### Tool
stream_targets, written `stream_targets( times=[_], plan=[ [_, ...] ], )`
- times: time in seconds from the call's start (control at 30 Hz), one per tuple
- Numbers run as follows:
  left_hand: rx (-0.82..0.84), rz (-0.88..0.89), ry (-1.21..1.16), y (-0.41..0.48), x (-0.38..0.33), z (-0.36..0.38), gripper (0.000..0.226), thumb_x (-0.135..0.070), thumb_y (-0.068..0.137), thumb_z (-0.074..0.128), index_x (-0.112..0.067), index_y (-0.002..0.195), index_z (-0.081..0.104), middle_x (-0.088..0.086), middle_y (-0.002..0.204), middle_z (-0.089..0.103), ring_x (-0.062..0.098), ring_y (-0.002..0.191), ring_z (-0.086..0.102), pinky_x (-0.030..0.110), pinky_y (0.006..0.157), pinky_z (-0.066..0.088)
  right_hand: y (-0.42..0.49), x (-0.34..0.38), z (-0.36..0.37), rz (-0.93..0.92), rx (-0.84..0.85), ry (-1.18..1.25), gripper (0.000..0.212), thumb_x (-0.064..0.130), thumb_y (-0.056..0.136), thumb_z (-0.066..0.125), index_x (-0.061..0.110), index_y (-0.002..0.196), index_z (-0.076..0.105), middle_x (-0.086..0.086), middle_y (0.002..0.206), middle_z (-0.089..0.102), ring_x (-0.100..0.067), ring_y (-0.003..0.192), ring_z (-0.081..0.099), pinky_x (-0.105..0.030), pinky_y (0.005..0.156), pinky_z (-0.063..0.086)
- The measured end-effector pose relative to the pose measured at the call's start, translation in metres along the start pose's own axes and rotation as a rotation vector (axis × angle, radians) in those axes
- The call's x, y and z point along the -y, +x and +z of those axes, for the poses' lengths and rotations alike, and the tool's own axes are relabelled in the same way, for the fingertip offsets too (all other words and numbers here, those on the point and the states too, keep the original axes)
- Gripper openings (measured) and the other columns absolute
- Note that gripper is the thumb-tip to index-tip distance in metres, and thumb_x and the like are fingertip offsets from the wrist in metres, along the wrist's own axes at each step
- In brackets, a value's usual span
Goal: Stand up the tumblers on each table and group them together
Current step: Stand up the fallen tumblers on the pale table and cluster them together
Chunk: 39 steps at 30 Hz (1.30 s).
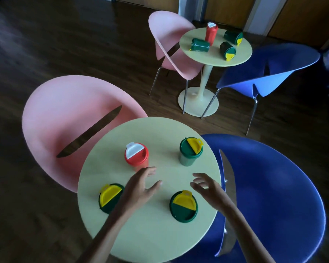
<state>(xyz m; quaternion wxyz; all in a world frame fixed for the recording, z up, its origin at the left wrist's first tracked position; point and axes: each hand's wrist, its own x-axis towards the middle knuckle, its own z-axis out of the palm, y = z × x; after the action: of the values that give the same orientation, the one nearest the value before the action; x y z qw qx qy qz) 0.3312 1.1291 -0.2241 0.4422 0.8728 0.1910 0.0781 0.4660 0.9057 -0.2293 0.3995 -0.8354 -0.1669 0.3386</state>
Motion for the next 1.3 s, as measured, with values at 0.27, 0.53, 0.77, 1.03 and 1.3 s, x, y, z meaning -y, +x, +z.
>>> stream_targets(
  times=[0.27,0.53,0.77,1.03,1.3],
  plan=[
    [0.181,-0.041,0.525,-0.05,0.063,-0.076,0.099,-0.066,0.059,0.059,-0.027,0.145,0.029,0.004,0.148,0.029,0.023,0.14,0.025,0.038,0.11,0.027,-0.041,0.022,0.039,-0.189,0.241,-0.636,0.111,0.052,0.06,0.078,0.037,0.148,0.011,0.008,0.157,0.011,-0.016,0.144,0.012,-0.04,0.115,0.025],
    [0.361,0.013,0.561,-0.046,0.08,-0.087,0.094,-0.032,0.063,0.074,-0.031,0.144,0.026,-0.004,0.138,0.027,0.019,0.129,0.032,0.034,0.095,0.046,-0.036,0.027,0.04,-0.184,0.225,-0.91,0.101,0.02,0.064,0.072,0.04,0.145,0.015,0.006,0.147,0.022,-0.019,0.133,0.032,-0.029,0.09,0.043],
    [0.307,0.018,0.448,-0.033,0.067,-0.082,0.093,-0.04,0.057,0.077,-0.032,0.139,0.033,-0.005,0.129,0.036,0.016,0.122,0.037,0.031,0.091,0.045,-0.032,0.049,0.048,-0.167,0.088,-0.805,0.098,0.031,0.061,0.074,0.035,0.143,0.023,0.002,0.137,0.034,-0.02,0.126,0.039,-0.032,0.083,0.047],
    [0.099,-0.044,0.441,-0.005,0.042,-0.06,0.084,-0.036,0.056,0.075,-0.028,0.132,0.04,0.003,0.113,0.041,0.029,0.11,0.043,0.035,0.08,0.049,0.001,0.09,0.073,-0.194,-0.024,-0.715,0.098,0.033,0.061,0.076,0.031,0.144,0.024,-0.005,0.134,0.037,-0.027,0.124,0.043,-0.037,0.084,0.049],
    [0.02,-0.142,0.382,-0.011,0.047,-0.04,0.088,-0.044,0.057,0.076,-0.027,0.135,0.038,0.005,0.114,0.04,0.03,0.109,0.043,0.036,0.075,0.049,0.013,0.084,0.096,-0.03,-0.098,-0.631,0.096,0.042,0.062,0.079,0.03,0.142,0.028,-0.007,0.132,0.039,-0.029,0.124,0.041,-0.04,0.084,0.047]
  ],
)
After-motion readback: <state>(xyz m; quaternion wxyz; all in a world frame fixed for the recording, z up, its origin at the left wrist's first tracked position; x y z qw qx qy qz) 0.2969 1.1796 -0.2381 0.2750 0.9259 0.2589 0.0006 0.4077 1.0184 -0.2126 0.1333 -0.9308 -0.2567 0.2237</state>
